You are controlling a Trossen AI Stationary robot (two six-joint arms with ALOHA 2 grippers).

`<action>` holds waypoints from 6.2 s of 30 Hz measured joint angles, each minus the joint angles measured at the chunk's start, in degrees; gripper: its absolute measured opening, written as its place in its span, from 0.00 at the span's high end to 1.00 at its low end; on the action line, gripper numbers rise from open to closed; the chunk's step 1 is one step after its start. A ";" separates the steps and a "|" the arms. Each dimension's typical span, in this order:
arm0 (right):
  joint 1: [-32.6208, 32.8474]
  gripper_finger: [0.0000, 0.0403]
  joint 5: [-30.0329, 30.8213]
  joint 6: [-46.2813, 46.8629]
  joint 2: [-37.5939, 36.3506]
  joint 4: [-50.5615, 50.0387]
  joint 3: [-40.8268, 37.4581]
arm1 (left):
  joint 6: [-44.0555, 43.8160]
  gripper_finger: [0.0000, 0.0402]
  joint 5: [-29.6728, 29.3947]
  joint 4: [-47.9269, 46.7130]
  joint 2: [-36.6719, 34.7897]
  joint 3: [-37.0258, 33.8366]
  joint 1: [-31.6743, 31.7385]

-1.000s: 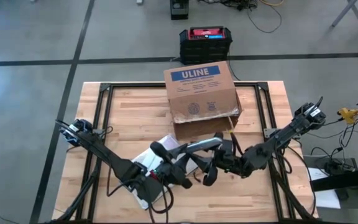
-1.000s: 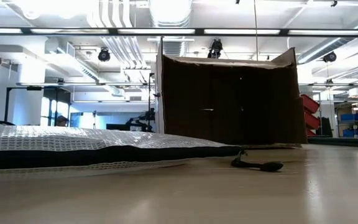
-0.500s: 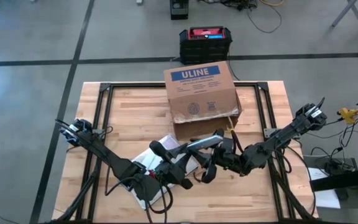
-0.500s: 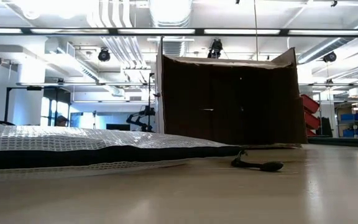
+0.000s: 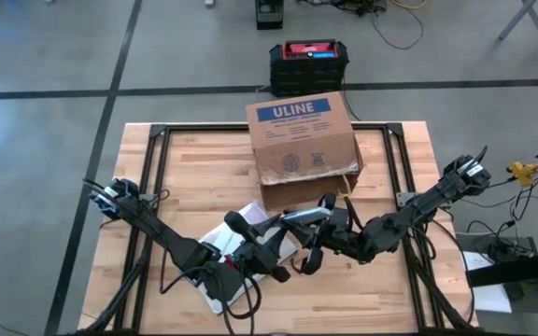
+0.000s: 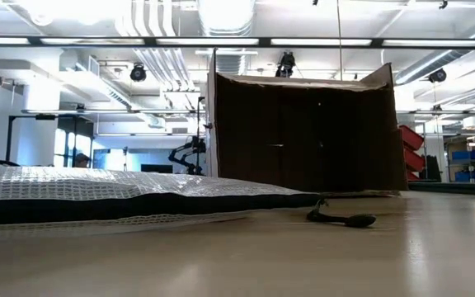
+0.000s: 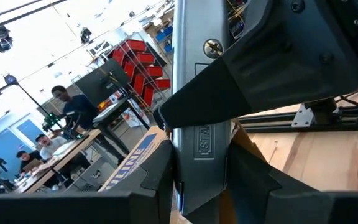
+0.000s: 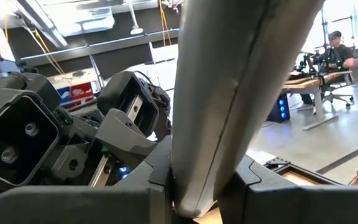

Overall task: Unpack boxes
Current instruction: Break down cardboard box until it is fully flat

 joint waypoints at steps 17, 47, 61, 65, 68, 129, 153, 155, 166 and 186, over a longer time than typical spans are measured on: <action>2.29 0.86 -3.31 -6.16 -1.13 -7.08 -0.07 | -8.43 0.66 2.37 -7.37 0.32 -0.34 -1.77; 4.67 0.86 -12.85 -8.82 -2.38 -20.56 -0.22 | -28.26 0.70 31.28 -26.27 -1.14 -0.32 -1.14; 4.41 0.86 -16.23 -5.84 -2.75 -23.15 -0.11 | -36.54 0.77 32.58 -31.90 -1.23 -0.32 -1.11; 4.28 0.86 -16.61 -5.53 -2.75 -23.43 -0.11 | -36.76 0.91 33.59 -31.84 -1.23 -0.32 -1.07; 4.30 0.86 -16.68 -5.70 -2.75 -23.41 -0.11 | -36.87 0.93 33.73 -31.50 -1.23 -0.32 -1.01; 3.65 0.72 -12.81 -3.43 -2.82 -23.06 0.02 | -30.83 0.95 26.30 -23.29 -2.15 -0.45 -0.56; 3.80 0.89 -13.29 -7.28 -2.78 -20.90 -0.04 | -29.37 0.85 27.69 -23.75 -3.37 -0.45 -1.29; 3.80 0.89 -13.25 -7.28 -2.78 -21.01 -0.04 | -29.37 0.87 27.69 -23.91 -3.37 -0.45 -1.29; 3.69 0.80 -13.51 -7.37 -2.78 -21.01 -0.05 | -29.38 0.98 28.94 -24.05 -3.37 -0.45 -1.29; 3.58 0.98 -13.08 -7.10 -2.49 -22.24 -0.24 | -29.53 1.00 28.96 -23.17 -3.96 -0.08 -1.40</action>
